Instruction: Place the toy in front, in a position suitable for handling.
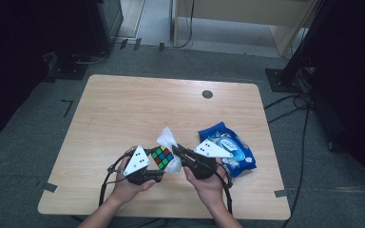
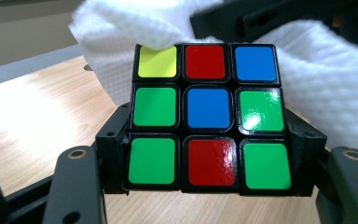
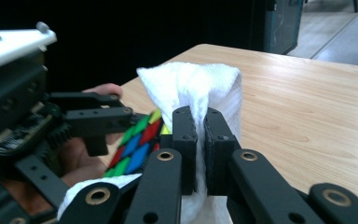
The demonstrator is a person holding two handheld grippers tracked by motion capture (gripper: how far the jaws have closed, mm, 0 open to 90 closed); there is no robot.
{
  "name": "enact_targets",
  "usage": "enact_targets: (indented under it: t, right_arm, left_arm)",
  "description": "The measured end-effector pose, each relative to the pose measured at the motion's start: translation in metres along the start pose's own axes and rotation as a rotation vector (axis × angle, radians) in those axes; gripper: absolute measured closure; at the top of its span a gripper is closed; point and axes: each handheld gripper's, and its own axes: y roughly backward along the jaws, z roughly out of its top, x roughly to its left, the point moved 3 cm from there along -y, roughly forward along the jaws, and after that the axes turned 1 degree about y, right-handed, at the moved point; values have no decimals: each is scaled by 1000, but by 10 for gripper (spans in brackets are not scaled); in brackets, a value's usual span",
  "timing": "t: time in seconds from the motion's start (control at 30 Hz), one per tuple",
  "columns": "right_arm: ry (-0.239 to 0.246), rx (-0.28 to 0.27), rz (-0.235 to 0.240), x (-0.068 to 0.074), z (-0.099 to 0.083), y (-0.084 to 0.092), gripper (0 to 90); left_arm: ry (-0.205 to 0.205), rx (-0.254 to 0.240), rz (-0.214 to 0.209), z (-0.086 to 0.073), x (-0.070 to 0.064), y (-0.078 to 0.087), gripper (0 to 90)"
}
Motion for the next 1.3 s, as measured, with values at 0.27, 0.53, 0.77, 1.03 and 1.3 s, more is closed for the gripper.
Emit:
enact_targets:
  t: [0.27, 0.53, 0.77, 1.03, 1.3]
  right_arm:
    - [-8, 41, -42, -15, -12, -7, 859]
    - [-29, 160, -146, -47, -40, -18, 860]
    - [-67, 133, -159, -54, -31, -8, 770]
    - [-124, 74, -68, -30, -8, -1, 519]
    - [-328, 77, 59, -17, 2, -3, 219]
  left_arm:
    - [-3, -8, 4, 2, 1, 2, 344]
    - [5, -21, 15, 3, 7, 6, 344]
    - [19, -10, 35, -2, 14, 4, 344]
    - [4, -2, 46, -4, 13, 2, 343]
    - [0, 6, 66, -7, 12, -1, 344]
